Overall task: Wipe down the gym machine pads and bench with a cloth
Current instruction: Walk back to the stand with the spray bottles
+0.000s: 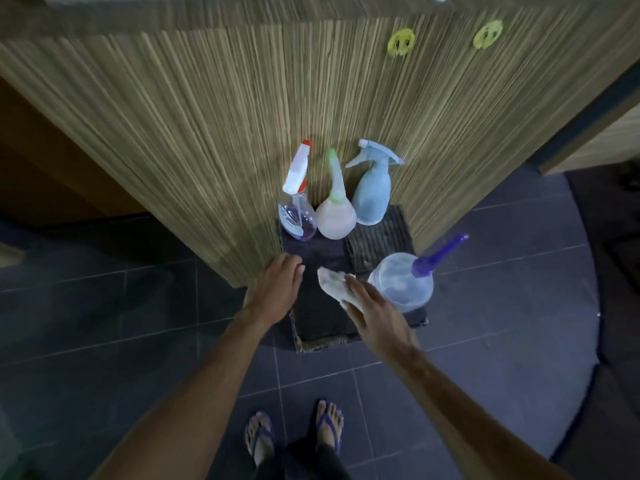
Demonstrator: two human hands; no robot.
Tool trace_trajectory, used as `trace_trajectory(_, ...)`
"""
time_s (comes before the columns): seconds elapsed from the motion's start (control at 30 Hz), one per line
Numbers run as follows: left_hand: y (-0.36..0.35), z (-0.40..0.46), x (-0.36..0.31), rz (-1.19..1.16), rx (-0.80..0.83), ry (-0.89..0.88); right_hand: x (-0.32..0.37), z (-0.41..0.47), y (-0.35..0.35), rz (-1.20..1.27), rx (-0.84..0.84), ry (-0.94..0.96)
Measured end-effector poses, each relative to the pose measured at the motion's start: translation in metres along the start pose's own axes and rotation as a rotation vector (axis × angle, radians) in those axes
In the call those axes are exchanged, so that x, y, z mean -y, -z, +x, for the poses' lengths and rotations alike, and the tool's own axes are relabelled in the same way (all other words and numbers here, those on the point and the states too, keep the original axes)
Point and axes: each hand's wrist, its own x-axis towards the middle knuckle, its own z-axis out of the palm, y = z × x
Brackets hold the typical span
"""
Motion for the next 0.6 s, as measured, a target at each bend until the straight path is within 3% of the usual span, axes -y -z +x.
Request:
trace_trajectory(0.1,-0.031,0.031,0.023,0.206,-0.021,-0.314,-0.017,0.004,-0.042,-0.117,-0.085,0.075)
trace_trajectory(0.17,-0.059,0.040,0.042,0.277,0.061,-0.443,-0.028,-0.002,-0.070,-0.156,-0.071,0.109)
trace_trajectory(0.27,-0.089,0.043,0.064,0.272,0.134,-0.501,-0.033,-0.007,-0.093,-0.203,-0.092,0.126)
trace_trajectory(0.6,-0.097,0.051,0.071,0.140,0.042,-0.523,-0.032,0.000,-0.098,-0.274,-0.082,0.081)
